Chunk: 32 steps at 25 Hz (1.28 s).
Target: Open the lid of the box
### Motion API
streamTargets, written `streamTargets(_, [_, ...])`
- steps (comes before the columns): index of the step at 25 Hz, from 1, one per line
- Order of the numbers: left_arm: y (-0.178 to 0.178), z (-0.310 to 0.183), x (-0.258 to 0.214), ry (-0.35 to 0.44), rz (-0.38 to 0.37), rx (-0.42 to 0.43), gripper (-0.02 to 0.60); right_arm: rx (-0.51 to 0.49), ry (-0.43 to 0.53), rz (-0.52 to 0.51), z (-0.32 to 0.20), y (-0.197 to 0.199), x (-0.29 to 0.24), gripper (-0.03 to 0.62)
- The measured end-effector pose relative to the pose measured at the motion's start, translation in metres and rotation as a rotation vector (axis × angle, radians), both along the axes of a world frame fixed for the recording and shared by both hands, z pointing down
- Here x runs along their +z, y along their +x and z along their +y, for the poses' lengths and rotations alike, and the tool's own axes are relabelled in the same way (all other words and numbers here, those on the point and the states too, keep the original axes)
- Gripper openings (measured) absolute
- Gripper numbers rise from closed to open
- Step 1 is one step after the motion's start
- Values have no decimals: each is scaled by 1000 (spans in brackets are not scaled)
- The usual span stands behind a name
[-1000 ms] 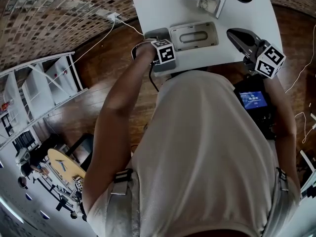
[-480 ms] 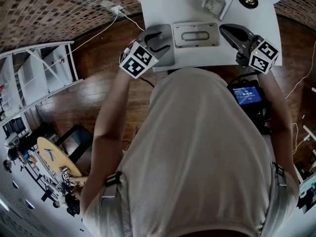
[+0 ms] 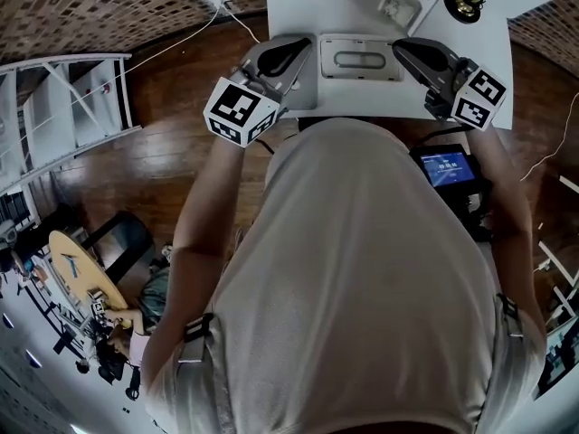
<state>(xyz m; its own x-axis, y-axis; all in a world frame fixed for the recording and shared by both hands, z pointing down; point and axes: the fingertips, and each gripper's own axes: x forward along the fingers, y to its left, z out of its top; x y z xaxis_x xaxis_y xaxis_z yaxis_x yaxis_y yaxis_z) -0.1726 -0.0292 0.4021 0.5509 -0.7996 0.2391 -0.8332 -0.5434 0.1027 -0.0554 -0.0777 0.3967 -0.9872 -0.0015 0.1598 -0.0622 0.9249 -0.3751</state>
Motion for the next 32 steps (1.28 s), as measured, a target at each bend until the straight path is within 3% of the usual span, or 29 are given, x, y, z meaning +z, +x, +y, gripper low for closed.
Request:
streamTargets(5, [-10,3,-9,15,-12,1,2,-16,15,-29,2,-8,-4,0])
streamTargets(32, [19,-8,5,-5,-24,36,2,5,18,-44,-1,7,2,0])
